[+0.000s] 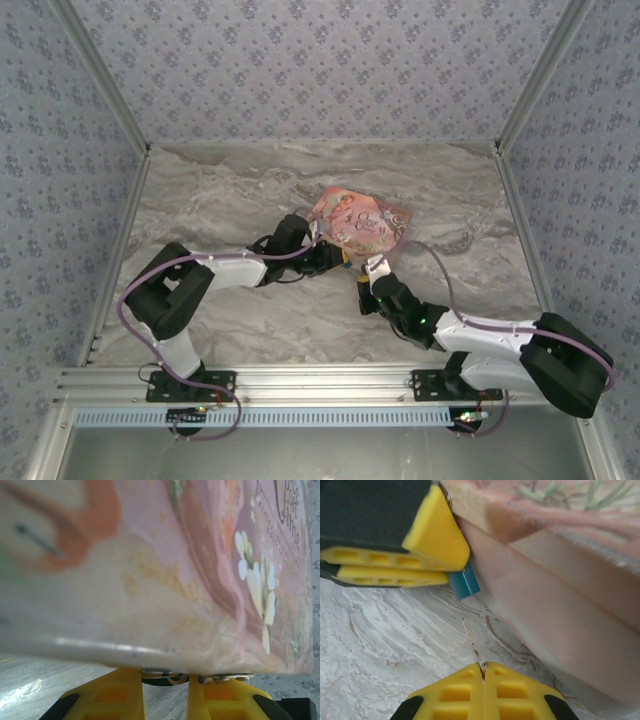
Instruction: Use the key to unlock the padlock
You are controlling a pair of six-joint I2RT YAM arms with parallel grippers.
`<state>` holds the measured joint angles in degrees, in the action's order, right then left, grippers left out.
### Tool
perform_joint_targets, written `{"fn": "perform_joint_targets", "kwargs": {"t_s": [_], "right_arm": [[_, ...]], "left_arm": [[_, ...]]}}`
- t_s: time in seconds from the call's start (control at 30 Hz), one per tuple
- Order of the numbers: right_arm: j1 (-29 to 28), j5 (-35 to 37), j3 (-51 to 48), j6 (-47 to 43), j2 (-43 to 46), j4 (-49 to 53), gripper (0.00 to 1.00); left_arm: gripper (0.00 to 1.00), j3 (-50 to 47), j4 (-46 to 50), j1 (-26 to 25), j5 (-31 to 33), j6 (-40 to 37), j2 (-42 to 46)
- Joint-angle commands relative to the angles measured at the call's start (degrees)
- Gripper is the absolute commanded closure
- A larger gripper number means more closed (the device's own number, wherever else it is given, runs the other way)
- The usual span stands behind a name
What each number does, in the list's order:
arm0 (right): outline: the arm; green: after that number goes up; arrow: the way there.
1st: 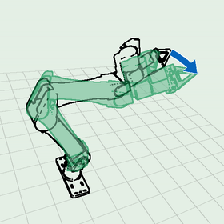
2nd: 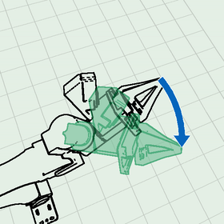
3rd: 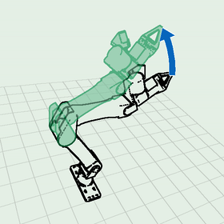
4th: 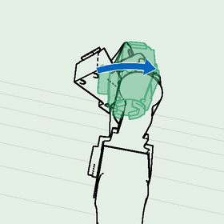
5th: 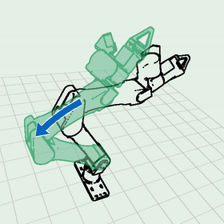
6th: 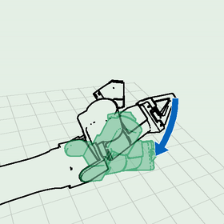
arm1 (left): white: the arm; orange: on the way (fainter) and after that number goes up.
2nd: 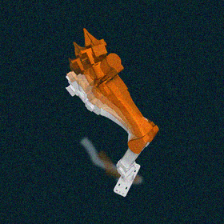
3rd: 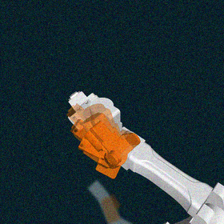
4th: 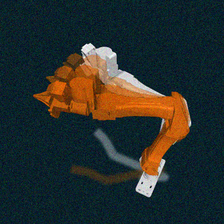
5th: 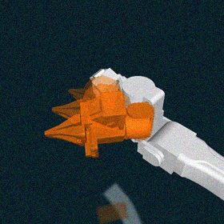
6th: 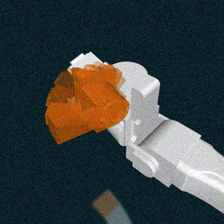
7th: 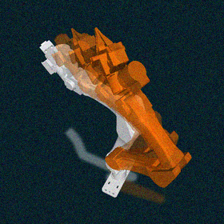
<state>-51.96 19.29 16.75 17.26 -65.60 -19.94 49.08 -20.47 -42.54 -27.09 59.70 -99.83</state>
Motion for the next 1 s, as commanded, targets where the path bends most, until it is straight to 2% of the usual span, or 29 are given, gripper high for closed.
{"fn": "perform_joint_targets", "kwargs": {"t_s": [0.0,0.37,0.97], "right_arm": [[0.37,0.44,0.80,-2.90,-2.59,-2.35,1.00],[2.68,-3.16,1.88,-5.43,-7.74,-7.58,1.00],[4.17,-4.72,2.37,-6.64,-7.73,-10.38,1.00]], "left_arm": [[0.80,2.17,-1.11,-0.43,-2.11,2.04,2.76],[0.80,2.57,0.80,-0.42,-1.90,2.26,3.84],[0.81,2.91,1.98,-0.37,-1.51,3.31,4.47]]}}
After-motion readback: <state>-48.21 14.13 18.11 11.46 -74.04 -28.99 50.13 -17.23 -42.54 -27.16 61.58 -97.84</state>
